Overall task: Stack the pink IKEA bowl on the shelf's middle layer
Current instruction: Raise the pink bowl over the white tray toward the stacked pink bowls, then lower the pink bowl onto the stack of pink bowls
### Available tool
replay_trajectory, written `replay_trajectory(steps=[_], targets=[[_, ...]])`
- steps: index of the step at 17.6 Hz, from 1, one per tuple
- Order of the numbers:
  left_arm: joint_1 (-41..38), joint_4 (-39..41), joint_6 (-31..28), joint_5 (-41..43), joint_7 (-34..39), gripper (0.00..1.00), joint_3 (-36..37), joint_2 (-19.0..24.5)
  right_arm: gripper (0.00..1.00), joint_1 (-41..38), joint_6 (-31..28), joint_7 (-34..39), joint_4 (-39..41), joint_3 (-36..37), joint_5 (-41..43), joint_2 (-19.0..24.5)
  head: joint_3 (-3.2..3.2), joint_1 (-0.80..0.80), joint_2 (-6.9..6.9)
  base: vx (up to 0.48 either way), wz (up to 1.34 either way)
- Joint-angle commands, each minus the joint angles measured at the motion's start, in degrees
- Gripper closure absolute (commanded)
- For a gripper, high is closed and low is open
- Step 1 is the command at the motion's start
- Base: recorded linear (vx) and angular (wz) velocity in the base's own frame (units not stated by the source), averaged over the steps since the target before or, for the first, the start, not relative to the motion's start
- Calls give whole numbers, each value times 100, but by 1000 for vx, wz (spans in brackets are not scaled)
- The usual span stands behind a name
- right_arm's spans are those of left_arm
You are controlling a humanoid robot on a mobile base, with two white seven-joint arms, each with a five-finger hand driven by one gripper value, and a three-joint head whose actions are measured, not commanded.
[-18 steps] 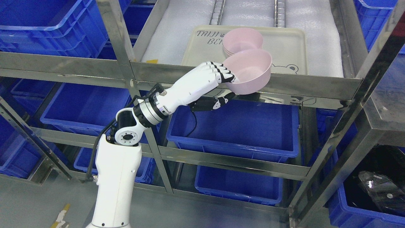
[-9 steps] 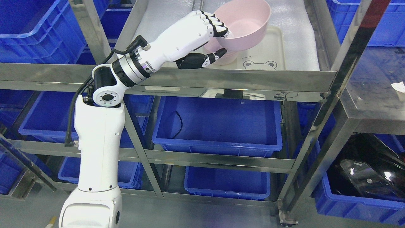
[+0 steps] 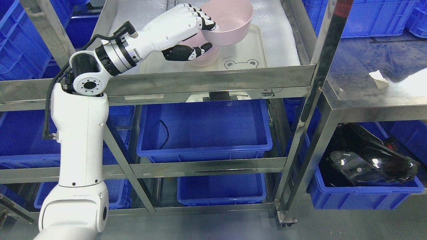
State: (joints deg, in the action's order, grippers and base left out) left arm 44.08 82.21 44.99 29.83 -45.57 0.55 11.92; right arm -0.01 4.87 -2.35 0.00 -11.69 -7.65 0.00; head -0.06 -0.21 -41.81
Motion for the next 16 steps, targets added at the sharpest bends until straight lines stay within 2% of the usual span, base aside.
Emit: replay_trajectory(steps=[1, 4, 9, 16], targets=[[145, -644, 1, 75, -312, 98, -19, 749, 0, -87, -3, -28, 100, 0, 1, -100, 0, 0, 0, -13, -87], [241, -671, 1, 58, -303, 98, -125, 1347, 0, -87, -3, -28, 100, 0, -8, -100, 0, 0, 0, 2, 14], [461, -776, 1, 373, -233, 98, -134, 1287, 0, -87, -3, -28, 100, 0, 1, -100, 0, 0, 0, 2, 4], [909, -1751, 1, 1191, -233, 98, 129, 655, 0, -87, -3, -28, 100, 0, -8, -100, 0, 0, 1, 0, 0]])
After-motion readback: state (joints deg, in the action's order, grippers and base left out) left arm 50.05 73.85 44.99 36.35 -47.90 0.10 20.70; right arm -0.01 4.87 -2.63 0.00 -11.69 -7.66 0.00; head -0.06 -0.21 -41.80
